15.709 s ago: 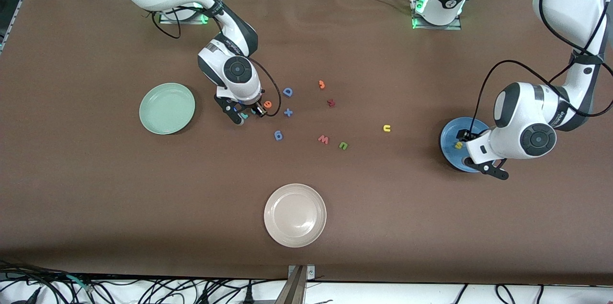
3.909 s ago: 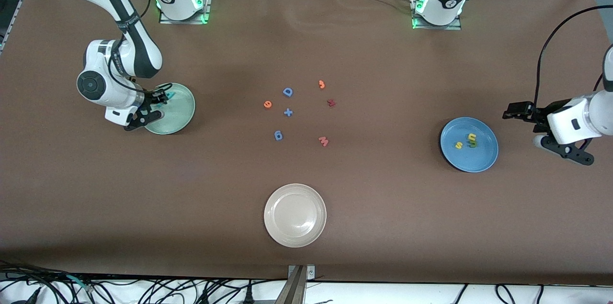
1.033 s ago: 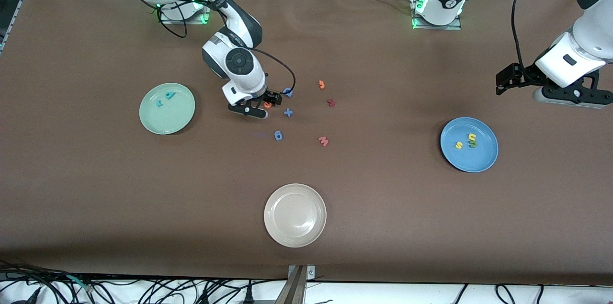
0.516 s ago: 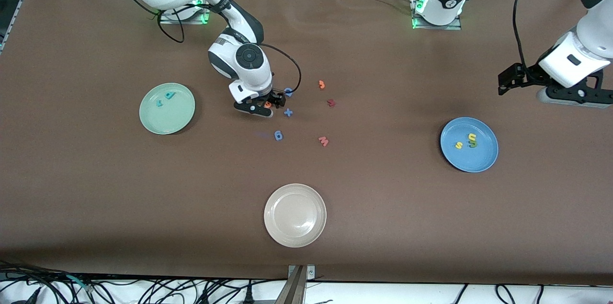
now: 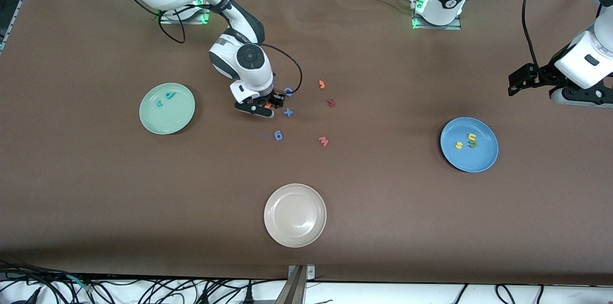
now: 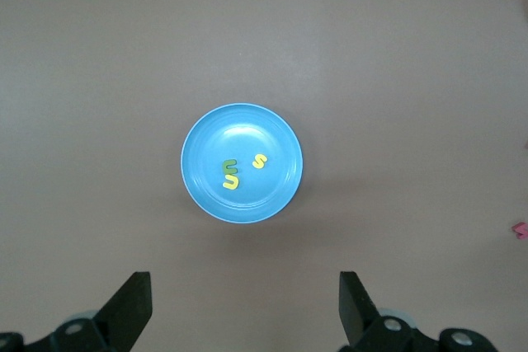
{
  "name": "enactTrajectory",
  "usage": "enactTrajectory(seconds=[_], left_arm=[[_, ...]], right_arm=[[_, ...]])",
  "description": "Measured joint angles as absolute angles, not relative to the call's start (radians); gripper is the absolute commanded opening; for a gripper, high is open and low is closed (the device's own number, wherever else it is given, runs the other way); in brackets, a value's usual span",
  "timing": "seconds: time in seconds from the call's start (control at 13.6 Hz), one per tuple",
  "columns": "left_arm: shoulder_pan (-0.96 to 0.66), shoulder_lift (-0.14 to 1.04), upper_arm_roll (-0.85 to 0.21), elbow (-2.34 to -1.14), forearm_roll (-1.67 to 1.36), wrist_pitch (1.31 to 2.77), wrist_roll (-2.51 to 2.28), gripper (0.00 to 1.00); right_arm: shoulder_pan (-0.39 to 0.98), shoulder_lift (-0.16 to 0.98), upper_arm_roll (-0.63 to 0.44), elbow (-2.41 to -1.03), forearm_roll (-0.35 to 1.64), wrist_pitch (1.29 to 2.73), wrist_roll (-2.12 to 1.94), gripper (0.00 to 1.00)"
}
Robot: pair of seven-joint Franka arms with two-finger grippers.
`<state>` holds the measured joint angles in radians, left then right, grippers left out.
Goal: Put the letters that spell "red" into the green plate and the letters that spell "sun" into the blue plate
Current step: 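Carry the orange e onto the green plate and open the right gripper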
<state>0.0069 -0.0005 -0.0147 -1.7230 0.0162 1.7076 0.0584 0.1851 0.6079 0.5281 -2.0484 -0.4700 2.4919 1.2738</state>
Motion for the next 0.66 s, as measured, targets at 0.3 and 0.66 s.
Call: enactTrajectory(seconds=[0.3,0.66], left_arm=[[0.007,0.001,-0.015,-1.713,0.016,1.706,0.058,1.0],[0.005,0.003,-0.028,-1.699,0.016,1.704,0.058,1.0]], right_arm=[[0.185,0.608,0.531,-2.047,-0.47,2.507,1.275,0.24],[0.185,0.608,0.535,-2.043,-0.47,2.509,1.278,0.09]])
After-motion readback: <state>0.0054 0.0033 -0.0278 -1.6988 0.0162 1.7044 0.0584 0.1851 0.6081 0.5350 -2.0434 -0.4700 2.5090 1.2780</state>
